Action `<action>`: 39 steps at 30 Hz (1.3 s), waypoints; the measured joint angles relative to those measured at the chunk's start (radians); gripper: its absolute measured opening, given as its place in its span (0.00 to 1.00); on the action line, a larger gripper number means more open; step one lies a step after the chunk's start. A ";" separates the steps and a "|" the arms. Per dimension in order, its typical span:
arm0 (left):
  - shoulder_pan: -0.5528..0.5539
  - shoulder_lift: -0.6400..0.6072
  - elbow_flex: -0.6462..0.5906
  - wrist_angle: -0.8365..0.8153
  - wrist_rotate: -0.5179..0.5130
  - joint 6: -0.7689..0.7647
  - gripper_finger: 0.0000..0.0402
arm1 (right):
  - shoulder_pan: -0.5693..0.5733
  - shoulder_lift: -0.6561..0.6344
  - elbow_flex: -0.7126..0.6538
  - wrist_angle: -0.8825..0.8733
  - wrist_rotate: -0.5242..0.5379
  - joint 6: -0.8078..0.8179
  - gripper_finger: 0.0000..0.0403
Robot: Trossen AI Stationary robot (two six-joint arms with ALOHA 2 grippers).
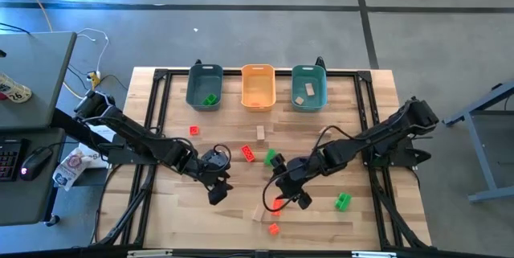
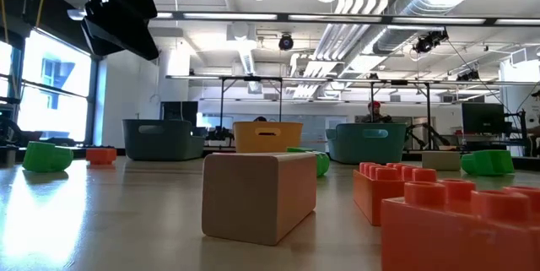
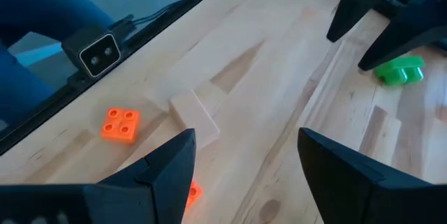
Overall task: Sort & place blocks by color
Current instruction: Put the orange game piece into the yellow bin
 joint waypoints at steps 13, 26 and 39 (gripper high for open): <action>0.000 0.000 0.000 0.005 -0.008 0.000 0.52 | 0.000 0.068 0.000 -0.010 -0.069 -0.045 0.59; 0.000 0.000 0.000 0.010 -0.018 0.000 0.52 | 0.015 0.210 0.000 -0.008 -0.125 -0.234 0.59; 0.000 0.000 0.000 0.014 -0.019 -0.003 0.52 | 0.039 0.306 0.000 0.014 -0.096 -0.365 0.59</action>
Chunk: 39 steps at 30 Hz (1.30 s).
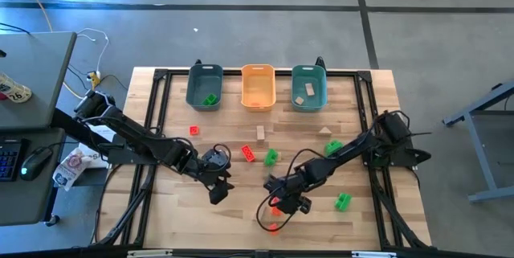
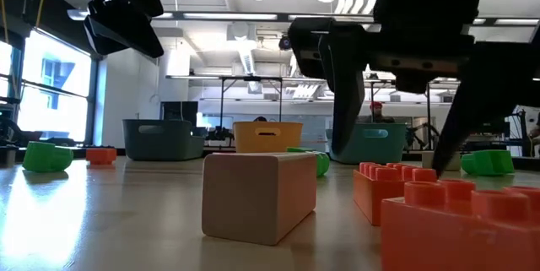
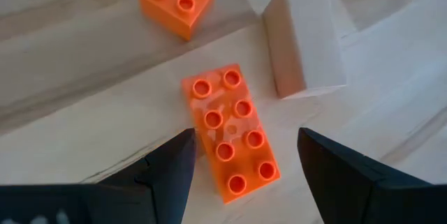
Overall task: Sort & place blocks by color
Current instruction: Put the orange game piece into the yellow bin
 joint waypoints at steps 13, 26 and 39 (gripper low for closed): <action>0.000 0.000 0.000 0.000 -0.003 0.003 0.52 | -0.004 0.054 0.003 0.003 -0.013 0.078 0.57; 0.000 0.000 0.000 0.000 -0.039 -0.022 0.52 | -0.008 0.057 0.003 -0.010 0.014 0.347 0.28; 0.098 0.000 0.000 0.012 -0.051 -0.040 0.52 | -0.020 -0.090 -0.002 -0.139 0.345 0.398 0.28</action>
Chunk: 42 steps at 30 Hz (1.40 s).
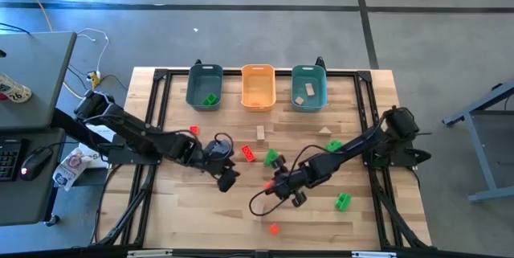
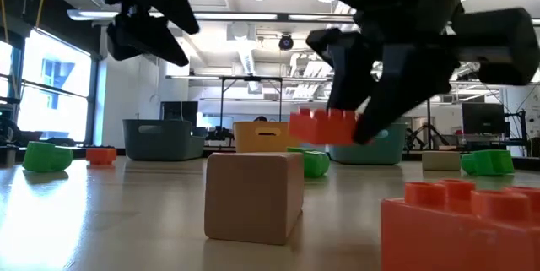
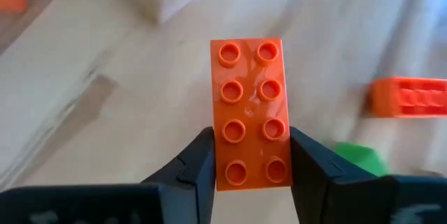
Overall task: Sort & place blocks by color
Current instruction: Put the orange game piece into the yellow bin
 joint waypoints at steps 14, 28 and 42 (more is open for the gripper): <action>0.152 0.000 0.000 0.150 0.079 0.039 0.52 | -0.058 -0.108 0.000 0.043 0.313 -0.076 0.28; 0.228 0.000 0.000 0.243 0.079 0.056 0.52 | -0.113 -0.147 0.002 0.108 0.474 -0.205 0.28; 0.232 0.000 0.000 0.257 -0.018 0.150 0.52 | -0.175 -0.147 0.002 0.152 0.643 -0.297 0.28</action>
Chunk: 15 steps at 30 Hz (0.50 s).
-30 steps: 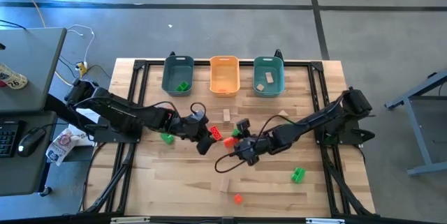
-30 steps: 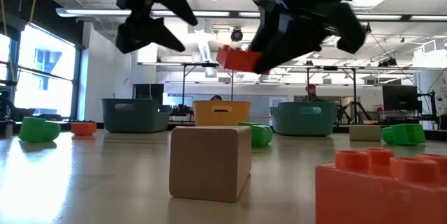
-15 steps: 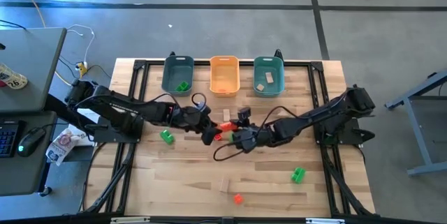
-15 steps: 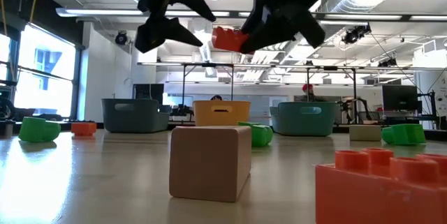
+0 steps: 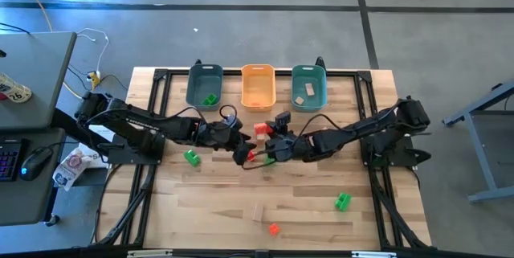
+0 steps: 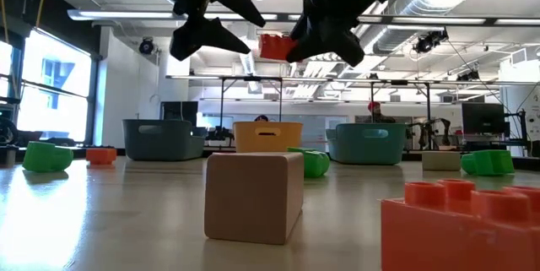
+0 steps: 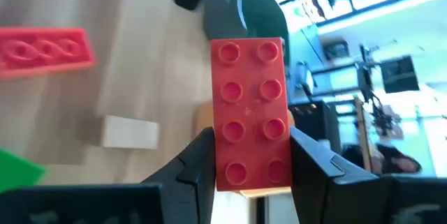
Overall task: Sort & place blocks by color
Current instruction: Put the orange game piece into the yellow bin
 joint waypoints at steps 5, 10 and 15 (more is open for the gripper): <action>0.011 0.000 0.000 0.000 -0.086 0.130 0.52 | -0.062 0.000 0.000 0.029 0.010 0.001 0.28; 0.023 0.000 0.000 -0.001 -0.197 0.287 0.52 | -0.146 0.000 0.000 0.097 0.006 0.000 0.28; 0.048 -0.006 0.000 -0.003 -0.274 0.431 0.52 | -0.241 0.001 0.000 0.158 -0.080 0.005 0.28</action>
